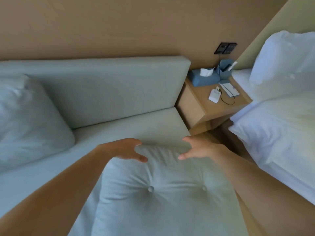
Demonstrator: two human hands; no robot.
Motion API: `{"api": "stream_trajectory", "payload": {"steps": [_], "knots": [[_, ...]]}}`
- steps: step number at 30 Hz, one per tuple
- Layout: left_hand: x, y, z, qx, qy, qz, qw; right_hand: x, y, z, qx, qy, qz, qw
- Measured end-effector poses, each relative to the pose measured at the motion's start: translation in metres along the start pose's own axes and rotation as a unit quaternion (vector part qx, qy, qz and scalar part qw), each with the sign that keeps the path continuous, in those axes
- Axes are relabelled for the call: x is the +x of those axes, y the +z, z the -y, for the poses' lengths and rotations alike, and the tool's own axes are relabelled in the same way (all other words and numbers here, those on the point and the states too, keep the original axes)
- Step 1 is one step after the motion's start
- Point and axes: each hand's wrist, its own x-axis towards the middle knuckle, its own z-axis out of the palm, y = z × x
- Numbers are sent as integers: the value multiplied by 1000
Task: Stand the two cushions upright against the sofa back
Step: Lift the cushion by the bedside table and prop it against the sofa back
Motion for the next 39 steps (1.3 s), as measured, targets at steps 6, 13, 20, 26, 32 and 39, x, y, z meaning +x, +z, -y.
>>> {"api": "stream_trajectory", "payload": {"steps": [6,13,20,26,32,39], "knots": [[118,26,-36,51,-50,56,996,99,12,-102,40,-17,72,996],[217,36,-8,30,-143,106,984,207,39,-136,-14,-40,183,982],[279,59,25,-17,-118,214,969,252,70,-150,5,-72,275,959],[263,55,17,1,-43,153,987,220,62,-145,47,-93,184,977],[163,25,-24,64,23,49,996,136,19,-117,35,-119,57,991],[32,-83,-63,183,-9,-143,973,47,-105,-24,-128,-193,-147,962]]}}
